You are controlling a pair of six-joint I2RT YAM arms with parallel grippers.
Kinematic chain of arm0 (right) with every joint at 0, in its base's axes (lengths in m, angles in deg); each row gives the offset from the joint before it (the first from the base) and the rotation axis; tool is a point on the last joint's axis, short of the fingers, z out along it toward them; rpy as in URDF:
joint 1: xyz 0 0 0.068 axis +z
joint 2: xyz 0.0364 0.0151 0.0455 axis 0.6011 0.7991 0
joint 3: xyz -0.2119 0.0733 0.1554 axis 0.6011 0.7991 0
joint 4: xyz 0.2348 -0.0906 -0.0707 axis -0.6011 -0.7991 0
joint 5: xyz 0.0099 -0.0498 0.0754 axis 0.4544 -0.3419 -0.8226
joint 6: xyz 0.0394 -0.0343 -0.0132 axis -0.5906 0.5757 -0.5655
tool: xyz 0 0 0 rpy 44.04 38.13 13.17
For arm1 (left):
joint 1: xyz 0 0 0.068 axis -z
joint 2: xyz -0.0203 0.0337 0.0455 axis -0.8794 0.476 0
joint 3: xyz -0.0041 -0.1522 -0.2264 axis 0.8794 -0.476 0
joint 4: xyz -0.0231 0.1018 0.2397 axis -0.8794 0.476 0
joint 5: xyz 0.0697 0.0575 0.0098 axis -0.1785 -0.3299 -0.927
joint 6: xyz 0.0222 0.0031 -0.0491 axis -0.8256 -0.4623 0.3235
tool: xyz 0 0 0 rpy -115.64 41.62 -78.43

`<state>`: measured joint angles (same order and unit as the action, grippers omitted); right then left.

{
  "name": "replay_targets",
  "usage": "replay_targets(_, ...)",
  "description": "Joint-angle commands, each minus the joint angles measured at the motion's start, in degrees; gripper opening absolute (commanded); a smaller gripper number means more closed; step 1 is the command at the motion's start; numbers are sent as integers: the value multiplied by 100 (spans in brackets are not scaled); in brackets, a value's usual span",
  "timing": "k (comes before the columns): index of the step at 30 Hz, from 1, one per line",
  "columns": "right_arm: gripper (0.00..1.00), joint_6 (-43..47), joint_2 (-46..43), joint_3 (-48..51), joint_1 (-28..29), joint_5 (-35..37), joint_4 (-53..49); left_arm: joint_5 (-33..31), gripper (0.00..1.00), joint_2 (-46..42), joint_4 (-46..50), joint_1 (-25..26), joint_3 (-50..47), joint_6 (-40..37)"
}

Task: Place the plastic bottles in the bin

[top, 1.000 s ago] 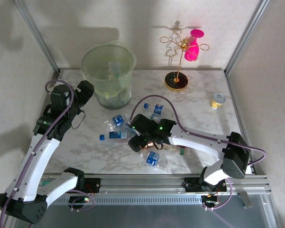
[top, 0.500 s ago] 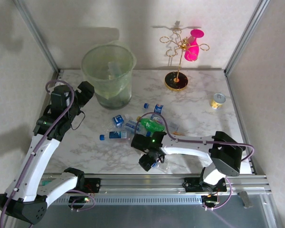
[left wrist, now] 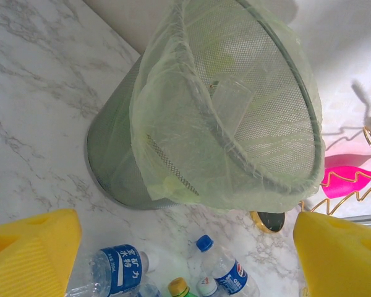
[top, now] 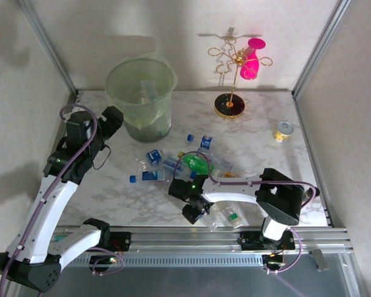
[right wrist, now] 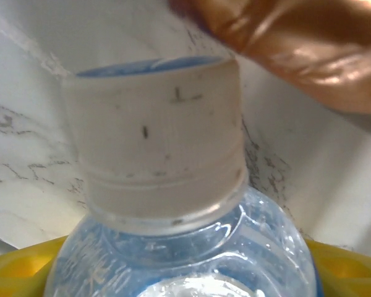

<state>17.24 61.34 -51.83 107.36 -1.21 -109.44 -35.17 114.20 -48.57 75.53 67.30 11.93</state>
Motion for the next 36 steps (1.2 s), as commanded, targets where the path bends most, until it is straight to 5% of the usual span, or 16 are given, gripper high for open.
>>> replay_targets(1,64,37,-33,77,68,45,101,-136,89,-36,-53,56,19,-145)
replay_targets(12,54,89,-831,-76,1,140,135,4,89,19,-59,97,104,-226)
replay_targets(20,52,204,-2613,-543,-277,-316,903,978,88,-156,-536,237,52,-763)
replay_targets(29,53,-538,-4175,-765,-1968,-1258,2355,2452,88,-245,-1583,1597,-88,-1658)
replay_targets(36,54,-1047,-4434,-994,-2304,-1837,3369,3445,91,5,-2021,2656,77,-2013)
